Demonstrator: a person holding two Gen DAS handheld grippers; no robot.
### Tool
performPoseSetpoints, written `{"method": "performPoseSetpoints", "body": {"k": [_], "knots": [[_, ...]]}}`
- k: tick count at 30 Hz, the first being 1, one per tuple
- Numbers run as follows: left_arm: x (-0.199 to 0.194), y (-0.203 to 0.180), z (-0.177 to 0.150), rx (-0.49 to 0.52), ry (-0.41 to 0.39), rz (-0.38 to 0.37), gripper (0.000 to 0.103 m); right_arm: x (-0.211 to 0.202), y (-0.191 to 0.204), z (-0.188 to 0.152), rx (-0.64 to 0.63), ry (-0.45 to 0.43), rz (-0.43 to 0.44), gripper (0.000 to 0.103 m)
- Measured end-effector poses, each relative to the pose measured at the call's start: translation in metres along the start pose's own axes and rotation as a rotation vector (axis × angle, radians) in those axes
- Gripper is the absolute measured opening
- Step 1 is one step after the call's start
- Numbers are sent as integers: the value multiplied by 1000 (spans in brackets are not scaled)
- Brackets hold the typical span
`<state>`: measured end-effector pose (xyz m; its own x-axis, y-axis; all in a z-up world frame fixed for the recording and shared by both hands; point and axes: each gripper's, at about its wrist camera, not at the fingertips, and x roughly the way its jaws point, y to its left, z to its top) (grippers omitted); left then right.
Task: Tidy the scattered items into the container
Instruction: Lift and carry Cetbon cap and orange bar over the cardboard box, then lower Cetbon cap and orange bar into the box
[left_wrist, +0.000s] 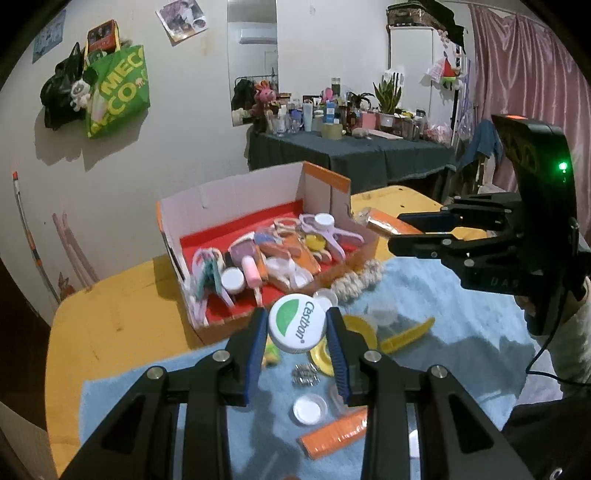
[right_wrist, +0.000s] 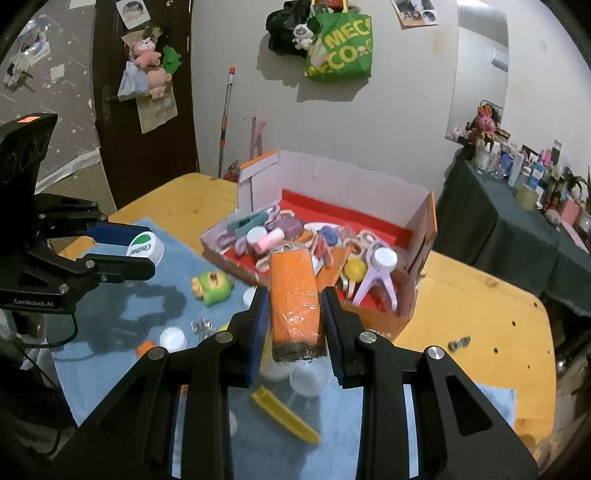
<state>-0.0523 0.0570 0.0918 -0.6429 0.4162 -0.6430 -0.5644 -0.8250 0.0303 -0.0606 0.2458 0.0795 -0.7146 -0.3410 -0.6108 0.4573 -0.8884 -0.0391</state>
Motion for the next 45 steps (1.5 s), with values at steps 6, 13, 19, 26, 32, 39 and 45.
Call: {"method": "performPoseSetpoints", "body": {"k": [6, 13, 19, 26, 32, 39, 45], "knots": [[4, 4, 17, 11, -20, 5, 35, 5, -4, 14, 0, -10, 2, 27], [9, 11, 31, 5, -43, 15, 35, 13, -6, 23, 1, -8, 2, 27], [19, 16, 42, 2, -52, 36, 35, 23, -11, 31, 6, 4, -7, 27], [39, 28, 57, -23, -53, 63, 35, 42, -18, 43, 21, 20, -15, 27], [68, 41, 65, -60, -16, 78, 35, 71, -28, 51, 48, 57, -15, 27], [101, 56, 68, -106, 36, 92, 35, 108, -36, 53, 74, 116, -17, 27], [125, 65, 65, -128, 76, 100, 35, 133, -42, 50, 99, 164, -25, 27]]}}
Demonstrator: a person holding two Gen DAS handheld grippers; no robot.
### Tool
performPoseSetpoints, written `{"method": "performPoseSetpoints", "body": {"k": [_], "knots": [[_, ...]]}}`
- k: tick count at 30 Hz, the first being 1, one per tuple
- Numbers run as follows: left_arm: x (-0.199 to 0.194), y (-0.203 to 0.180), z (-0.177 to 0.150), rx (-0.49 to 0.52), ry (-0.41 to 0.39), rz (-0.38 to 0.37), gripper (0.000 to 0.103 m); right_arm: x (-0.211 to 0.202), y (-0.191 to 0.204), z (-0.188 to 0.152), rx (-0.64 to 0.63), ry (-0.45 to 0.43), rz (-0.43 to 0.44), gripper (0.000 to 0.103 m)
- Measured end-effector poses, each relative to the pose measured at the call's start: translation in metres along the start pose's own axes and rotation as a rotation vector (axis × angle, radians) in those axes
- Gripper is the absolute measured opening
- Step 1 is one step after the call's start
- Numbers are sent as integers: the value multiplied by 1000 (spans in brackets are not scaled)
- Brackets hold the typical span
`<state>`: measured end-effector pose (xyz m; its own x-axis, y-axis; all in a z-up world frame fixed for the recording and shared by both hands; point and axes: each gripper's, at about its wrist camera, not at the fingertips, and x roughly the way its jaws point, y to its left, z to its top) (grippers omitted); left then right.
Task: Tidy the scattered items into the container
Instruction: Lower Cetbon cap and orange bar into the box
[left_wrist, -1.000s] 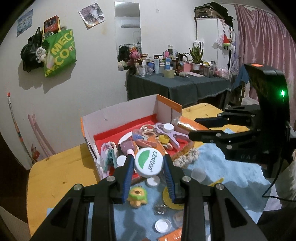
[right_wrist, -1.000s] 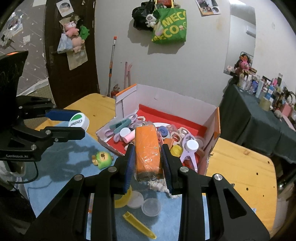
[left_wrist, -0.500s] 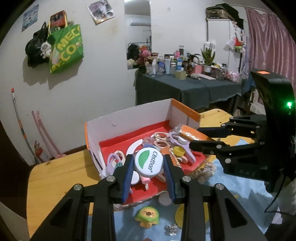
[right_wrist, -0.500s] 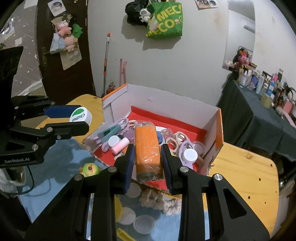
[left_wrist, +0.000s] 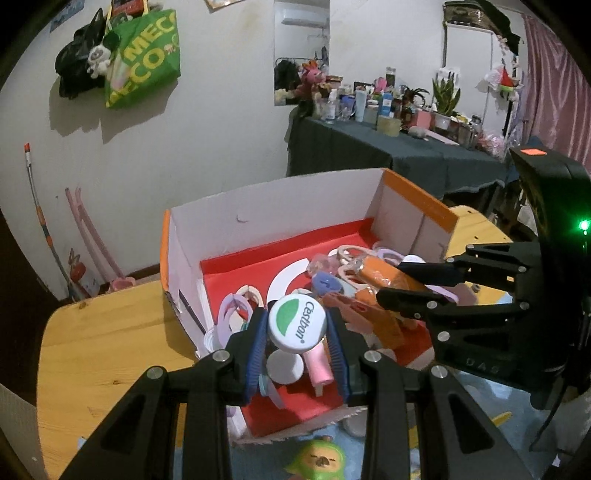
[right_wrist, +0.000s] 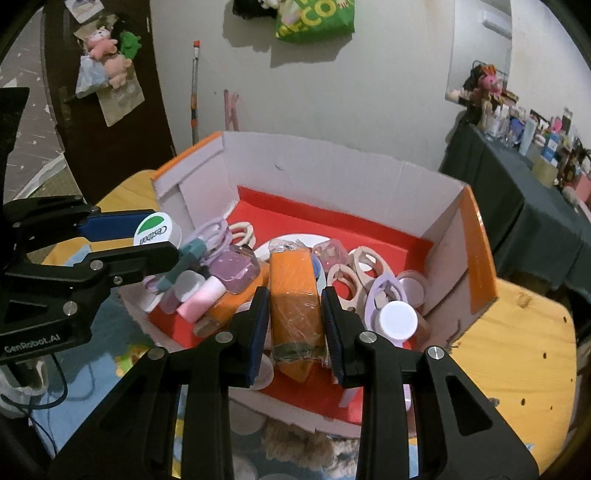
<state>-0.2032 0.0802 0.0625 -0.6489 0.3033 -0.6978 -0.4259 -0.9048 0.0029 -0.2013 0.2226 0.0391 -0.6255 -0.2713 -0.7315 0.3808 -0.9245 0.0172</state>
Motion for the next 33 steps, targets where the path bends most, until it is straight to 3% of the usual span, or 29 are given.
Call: {"method": "performPoseSetpoints", "body": {"k": [13, 33], "knots": [[30, 13, -2, -55, 58, 10, 35, 31, -8, -1, 29, 79, -25, 27], [42, 17, -8, -78, 98, 2, 35, 38, -7, -1, 34, 94, -33, 28]]}}
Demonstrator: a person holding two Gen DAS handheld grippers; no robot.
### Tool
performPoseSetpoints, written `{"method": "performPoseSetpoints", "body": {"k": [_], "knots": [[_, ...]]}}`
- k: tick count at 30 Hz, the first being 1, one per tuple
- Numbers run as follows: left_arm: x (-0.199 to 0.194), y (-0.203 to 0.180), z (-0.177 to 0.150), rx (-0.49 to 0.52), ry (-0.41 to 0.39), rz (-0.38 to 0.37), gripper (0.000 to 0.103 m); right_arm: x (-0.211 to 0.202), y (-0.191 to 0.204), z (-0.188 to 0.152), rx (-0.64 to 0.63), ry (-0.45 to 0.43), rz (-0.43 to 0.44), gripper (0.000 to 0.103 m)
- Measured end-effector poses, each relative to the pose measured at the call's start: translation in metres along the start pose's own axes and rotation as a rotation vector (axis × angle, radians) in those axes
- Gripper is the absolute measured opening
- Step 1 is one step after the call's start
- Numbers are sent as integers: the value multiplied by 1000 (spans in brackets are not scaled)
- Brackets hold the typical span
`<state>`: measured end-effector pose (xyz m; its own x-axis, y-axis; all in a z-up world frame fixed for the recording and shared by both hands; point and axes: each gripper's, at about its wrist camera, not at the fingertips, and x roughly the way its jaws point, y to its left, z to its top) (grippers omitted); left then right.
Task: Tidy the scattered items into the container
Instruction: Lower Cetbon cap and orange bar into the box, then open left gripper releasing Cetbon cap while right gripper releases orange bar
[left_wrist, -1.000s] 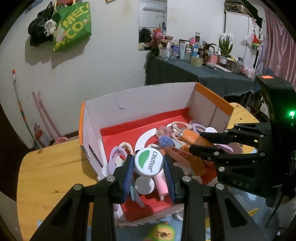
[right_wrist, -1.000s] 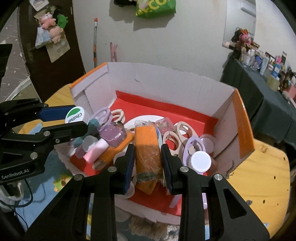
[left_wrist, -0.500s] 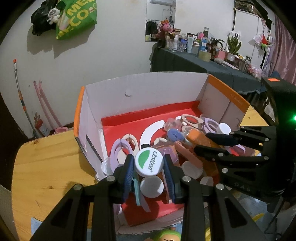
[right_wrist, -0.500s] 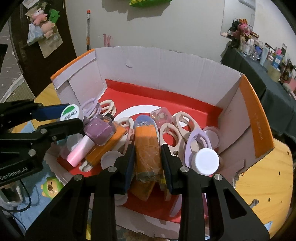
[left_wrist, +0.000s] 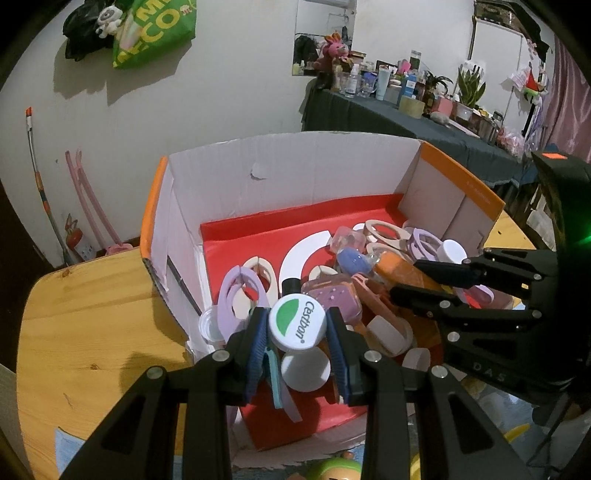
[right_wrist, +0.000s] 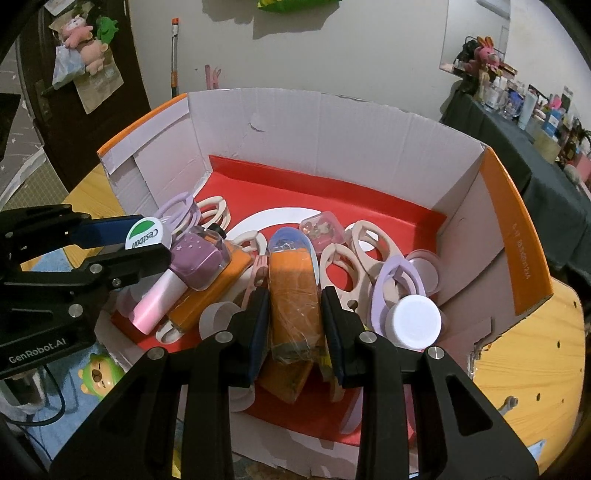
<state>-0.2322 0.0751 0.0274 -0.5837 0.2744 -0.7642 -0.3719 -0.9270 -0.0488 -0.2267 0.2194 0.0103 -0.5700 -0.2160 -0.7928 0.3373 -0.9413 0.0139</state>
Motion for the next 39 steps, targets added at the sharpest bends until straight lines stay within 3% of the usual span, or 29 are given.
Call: {"method": "performPoseSetpoints", "body": {"k": [11, 16, 27, 32, 35, 39], "knots": [[1, -1, 0, 4, -2, 7, 35, 0, 1, 0, -3, -4, -7, 28], [1, 0, 0, -1, -1, 4, 43, 0, 1, 0, 0, -3, -6, 28], [2, 2, 0, -10, 2, 5, 48, 1, 0, 0, 3, -1, -8, 28], [2, 6, 0, -24, 2, 2, 53, 1, -1, 0, 1, -2, -18, 32], [2, 6, 0, -23, 1, 1, 53, 3, -2, -1, 1, 6, -36, 45], [2, 6, 0, -24, 2, 1, 54, 3, -3, -3, 3, 4, -31, 46]]}}
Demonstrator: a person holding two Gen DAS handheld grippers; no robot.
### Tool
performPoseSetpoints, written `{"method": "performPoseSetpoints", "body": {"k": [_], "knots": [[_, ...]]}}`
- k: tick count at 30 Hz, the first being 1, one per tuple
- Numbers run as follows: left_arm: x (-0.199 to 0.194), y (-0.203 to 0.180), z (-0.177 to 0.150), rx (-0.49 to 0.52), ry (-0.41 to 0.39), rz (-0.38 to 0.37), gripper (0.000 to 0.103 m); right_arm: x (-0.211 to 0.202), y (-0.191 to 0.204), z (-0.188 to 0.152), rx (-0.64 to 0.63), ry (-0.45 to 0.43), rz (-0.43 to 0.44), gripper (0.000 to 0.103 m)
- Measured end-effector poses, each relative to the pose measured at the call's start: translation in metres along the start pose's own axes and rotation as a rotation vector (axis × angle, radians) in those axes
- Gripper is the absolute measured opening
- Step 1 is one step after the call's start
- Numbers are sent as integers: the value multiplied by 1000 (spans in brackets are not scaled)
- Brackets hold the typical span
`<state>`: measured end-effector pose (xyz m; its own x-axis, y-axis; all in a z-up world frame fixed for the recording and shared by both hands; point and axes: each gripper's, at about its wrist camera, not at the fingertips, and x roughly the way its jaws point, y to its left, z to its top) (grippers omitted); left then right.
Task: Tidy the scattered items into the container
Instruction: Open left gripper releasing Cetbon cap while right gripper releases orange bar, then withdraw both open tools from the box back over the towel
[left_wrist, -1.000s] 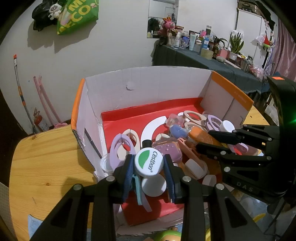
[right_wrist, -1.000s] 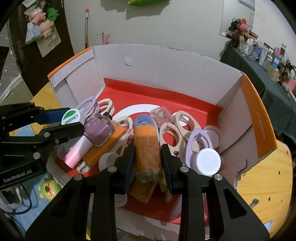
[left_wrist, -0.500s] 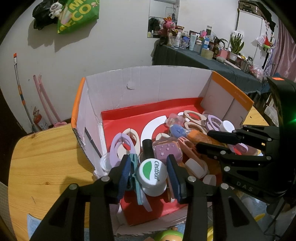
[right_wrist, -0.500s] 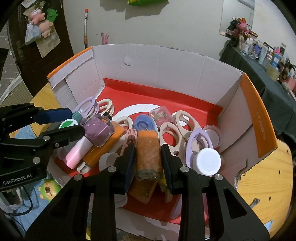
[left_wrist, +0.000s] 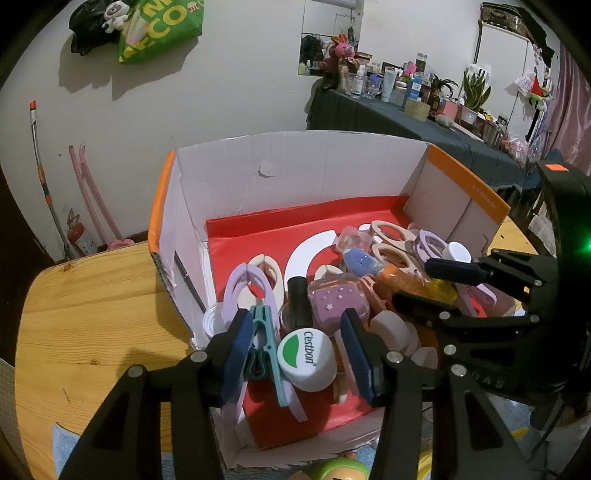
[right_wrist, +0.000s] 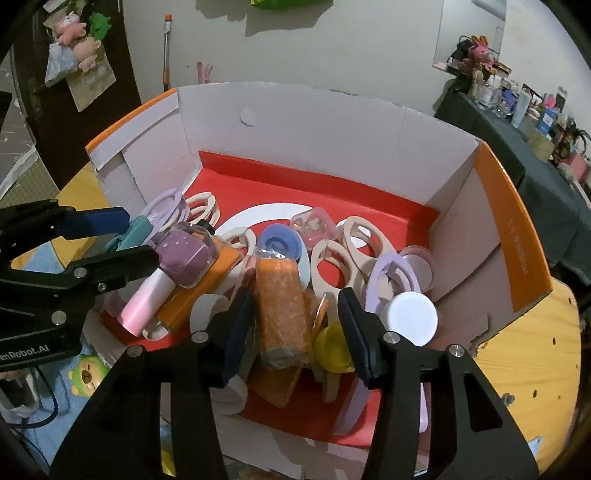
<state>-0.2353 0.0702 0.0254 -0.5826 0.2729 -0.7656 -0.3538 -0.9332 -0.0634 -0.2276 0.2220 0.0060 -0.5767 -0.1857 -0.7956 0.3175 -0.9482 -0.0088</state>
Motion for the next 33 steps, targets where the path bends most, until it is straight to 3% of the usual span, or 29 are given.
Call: {"method": "performPoseSetpoints", "body": {"k": [12, 20, 27, 33], "knots": [[-5, 1, 1, -5, -16, 6, 63, -1, 1, -1, -5, -3, -10, 47], [-19, -4, 2, 2, -36, 18, 63, -15, 1, 1, -4, -28, -20, 47], [-59, -20, -3, 51, -92, 13, 64, -57, 9, -2, -16, -91, -15, 47], [-107, -40, -26, 131, -138, 4, 70, -106, 26, -23, -41, -151, 6, 47]]}}
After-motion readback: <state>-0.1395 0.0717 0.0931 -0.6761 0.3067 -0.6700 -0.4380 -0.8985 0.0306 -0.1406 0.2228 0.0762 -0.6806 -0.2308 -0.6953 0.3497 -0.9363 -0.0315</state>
